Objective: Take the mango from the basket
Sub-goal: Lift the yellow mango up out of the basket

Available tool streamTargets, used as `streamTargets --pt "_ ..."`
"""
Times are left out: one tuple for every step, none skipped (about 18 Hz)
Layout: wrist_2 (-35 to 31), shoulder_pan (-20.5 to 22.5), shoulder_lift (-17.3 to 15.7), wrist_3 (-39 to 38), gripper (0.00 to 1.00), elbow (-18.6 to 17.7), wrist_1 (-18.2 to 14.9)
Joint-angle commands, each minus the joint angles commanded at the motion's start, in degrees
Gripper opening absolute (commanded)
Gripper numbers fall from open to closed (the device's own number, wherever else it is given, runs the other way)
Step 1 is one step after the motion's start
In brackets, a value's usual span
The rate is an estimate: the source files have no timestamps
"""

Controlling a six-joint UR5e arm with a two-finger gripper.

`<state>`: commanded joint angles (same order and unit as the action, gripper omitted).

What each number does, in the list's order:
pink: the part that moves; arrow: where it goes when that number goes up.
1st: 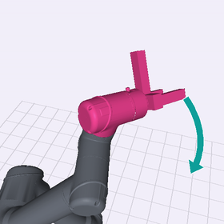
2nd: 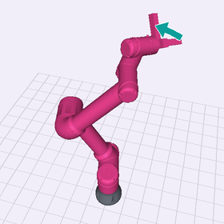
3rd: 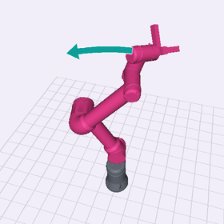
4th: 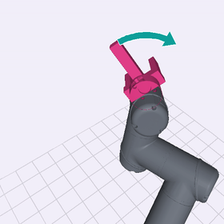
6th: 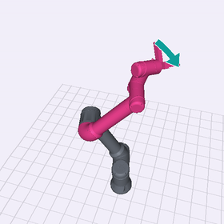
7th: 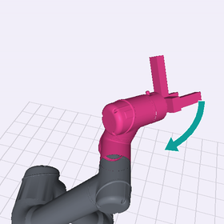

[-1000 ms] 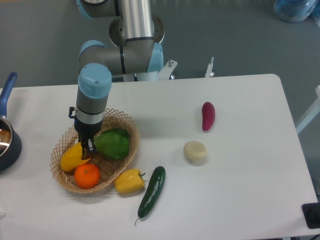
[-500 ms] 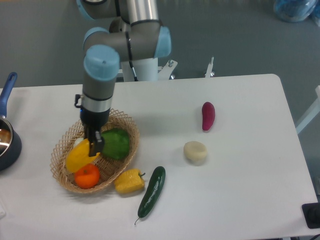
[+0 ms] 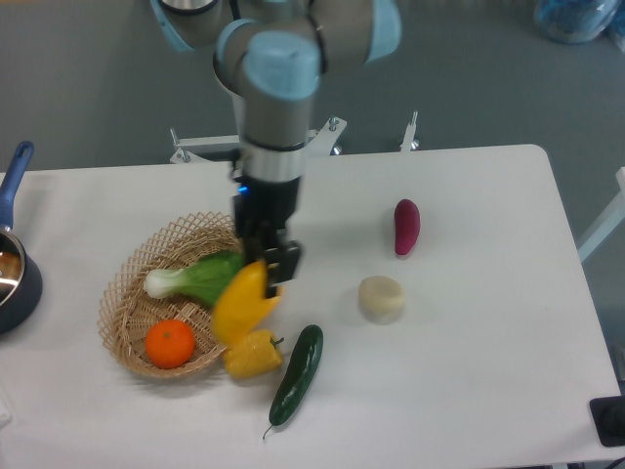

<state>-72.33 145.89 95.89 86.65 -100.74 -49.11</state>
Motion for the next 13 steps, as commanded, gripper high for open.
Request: streamTargets --pt "-0.1 1.2 0.3 0.4 0.41 1.1 -1.3" --pt "0.0 2.8 0.6 1.4 0.41 2.5 -2.3" --pt "0.1 4.4 1.2 2.5 0.41 3.8 -3.2" --pt "0.0 5.5 2.5 3.3 0.41 5.2 -3.9" --pt "0.0 6.2 3.7 4.2 0.41 6.3 -4.3" --pt "-0.1 6.9 4.8 4.7 0.41 7.2 -4.3" --pt "-0.1 7.6 5.4 5.0 0.41 7.8 -4.3" --pt "0.0 7.9 5.5 5.2 0.41 8.0 -4.3" --pt "0.0 8.4 5.5 5.4 0.41 7.9 -4.3" --pt "0.0 9.1 5.5 5.4 0.41 7.9 -4.4" --pt "0.1 9.7 5.5 5.4 0.41 7.9 -4.6" --pt "0.2 10.2 5.5 5.4 0.41 7.8 -4.6" --pt "0.2 10.6 5.5 5.4 0.41 7.7 -4.6"
